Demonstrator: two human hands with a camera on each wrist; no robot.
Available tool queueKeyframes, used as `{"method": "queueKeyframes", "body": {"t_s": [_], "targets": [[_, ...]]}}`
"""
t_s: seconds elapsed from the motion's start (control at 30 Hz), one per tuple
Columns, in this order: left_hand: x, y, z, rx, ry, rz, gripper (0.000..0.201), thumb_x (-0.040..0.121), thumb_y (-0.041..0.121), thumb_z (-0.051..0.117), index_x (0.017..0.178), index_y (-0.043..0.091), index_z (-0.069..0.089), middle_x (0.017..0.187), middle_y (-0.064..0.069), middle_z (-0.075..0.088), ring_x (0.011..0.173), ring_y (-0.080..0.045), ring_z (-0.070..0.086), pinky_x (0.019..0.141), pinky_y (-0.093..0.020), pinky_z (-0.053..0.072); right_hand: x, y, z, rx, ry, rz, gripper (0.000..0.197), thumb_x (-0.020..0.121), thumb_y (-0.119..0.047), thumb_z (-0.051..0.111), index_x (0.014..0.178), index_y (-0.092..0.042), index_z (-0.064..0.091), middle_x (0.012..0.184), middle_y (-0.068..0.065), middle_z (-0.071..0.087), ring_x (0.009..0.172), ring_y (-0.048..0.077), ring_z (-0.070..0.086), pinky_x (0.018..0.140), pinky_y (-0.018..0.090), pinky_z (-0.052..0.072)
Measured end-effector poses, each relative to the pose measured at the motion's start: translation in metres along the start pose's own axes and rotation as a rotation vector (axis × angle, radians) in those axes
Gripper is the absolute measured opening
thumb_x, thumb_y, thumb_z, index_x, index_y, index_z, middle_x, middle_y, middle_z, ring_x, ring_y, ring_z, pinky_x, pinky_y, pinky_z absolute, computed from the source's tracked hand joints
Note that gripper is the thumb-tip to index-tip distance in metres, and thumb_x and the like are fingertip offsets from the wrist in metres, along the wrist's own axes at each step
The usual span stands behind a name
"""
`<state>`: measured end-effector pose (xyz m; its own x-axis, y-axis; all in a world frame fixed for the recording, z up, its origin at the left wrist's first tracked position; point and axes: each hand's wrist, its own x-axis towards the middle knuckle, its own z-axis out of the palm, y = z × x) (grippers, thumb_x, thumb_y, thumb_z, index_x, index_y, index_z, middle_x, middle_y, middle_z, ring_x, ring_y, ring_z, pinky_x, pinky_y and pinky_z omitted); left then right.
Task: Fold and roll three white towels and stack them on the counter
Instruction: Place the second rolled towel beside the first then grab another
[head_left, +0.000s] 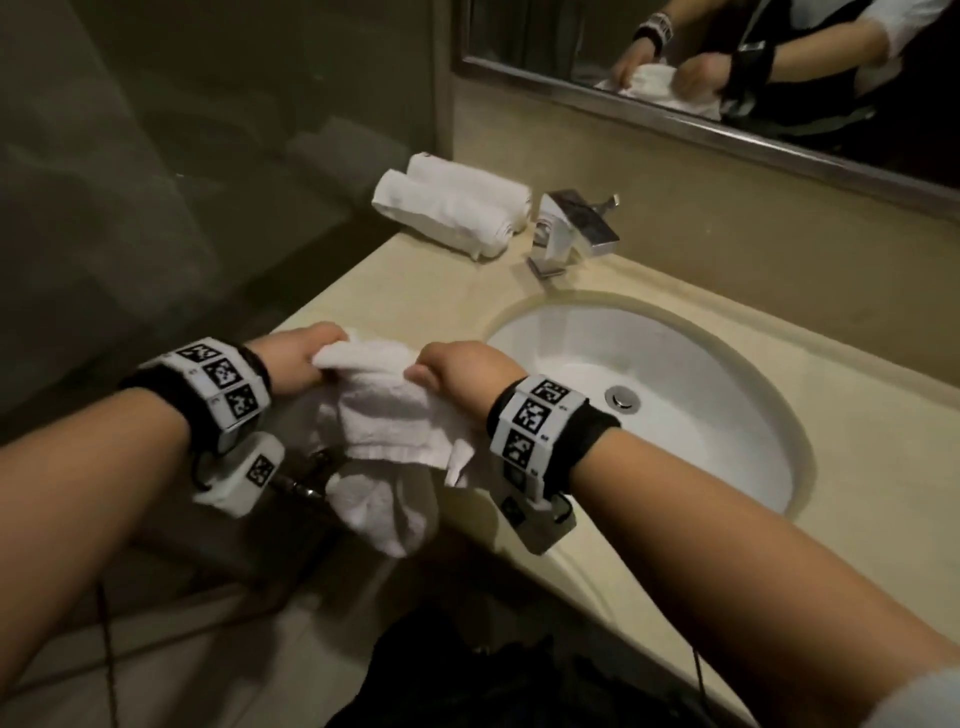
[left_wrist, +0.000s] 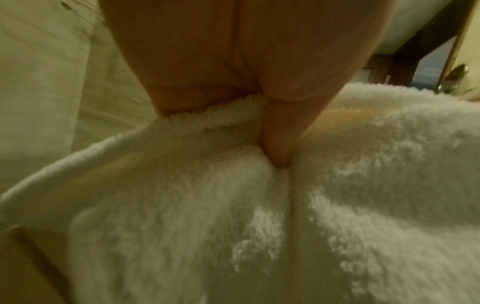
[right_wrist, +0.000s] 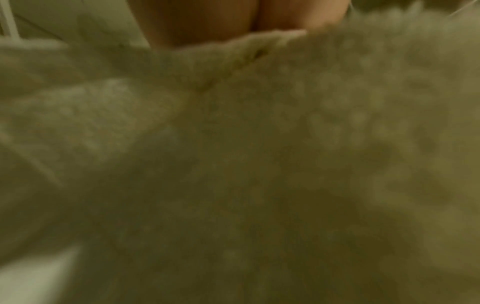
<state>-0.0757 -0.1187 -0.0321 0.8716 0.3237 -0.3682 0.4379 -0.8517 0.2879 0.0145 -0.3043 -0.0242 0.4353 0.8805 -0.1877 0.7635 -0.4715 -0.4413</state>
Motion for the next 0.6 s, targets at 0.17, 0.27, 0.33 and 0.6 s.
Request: {"method": "queueKeyframes", "body": {"t_s": [0.17, 0.27, 0.33, 0.6], "targets": [[0.006, -0.016, -0.001, -0.072, 0.032, -0.016, 0.04, 0.087, 0.019, 0.056, 0.125, 0.015, 0.043, 0.121, -0.018, 0.057, 0.108, -0.03, 0.054, 0.082, -0.031, 0.039, 0.019, -0.006, 0.009, -0.045, 0.038, -0.01, 0.062, 0.076, -0.058, 0.058, 0.12, -0.015, 0.047, 0.113, 0.012, 0.058, 0.099, 0.03, 0.056, 0.077, 0.034, 0.041], [0.007, -0.037, -0.014, -0.109, 0.03, -0.005, 0.04, 0.086, 0.02, 0.058, 0.124, 0.015, 0.045, 0.121, -0.017, 0.058, 0.108, -0.031, 0.055, 0.086, -0.033, 0.041, 0.044, -0.017, 0.025, -0.143, -0.004, -0.028, 0.086, 0.066, -0.059, 0.068, 0.134, -0.021, 0.03, 0.123, 0.01, 0.049, 0.1, 0.031, 0.057, 0.082, 0.038, 0.046], [0.004, -0.053, -0.023, -0.111, 0.03, 0.007, 0.038, 0.087, 0.018, 0.055, 0.123, 0.013, 0.045, 0.121, -0.018, 0.057, 0.108, -0.03, 0.055, 0.084, -0.031, 0.04, 0.065, -0.029, 0.034, -0.201, -0.039, -0.008, 0.077, 0.074, -0.045, 0.067, 0.136, -0.022, 0.028, 0.126, 0.01, 0.047, 0.104, 0.033, 0.056, 0.082, 0.037, 0.045], [-0.057, -0.133, -0.038, -0.268, -0.144, -0.028, 0.026, 0.088, 0.025, 0.057, 0.111, 0.013, 0.053, 0.11, -0.006, 0.06, 0.102, -0.023, 0.056, 0.09, -0.035, 0.041, 0.13, -0.08, 0.064, -0.206, -0.32, -0.327, 0.028, 0.083, -0.023, 0.054, 0.109, -0.012, 0.053, 0.116, 0.011, 0.057, 0.105, 0.027, 0.054, 0.082, 0.029, 0.039]]}}
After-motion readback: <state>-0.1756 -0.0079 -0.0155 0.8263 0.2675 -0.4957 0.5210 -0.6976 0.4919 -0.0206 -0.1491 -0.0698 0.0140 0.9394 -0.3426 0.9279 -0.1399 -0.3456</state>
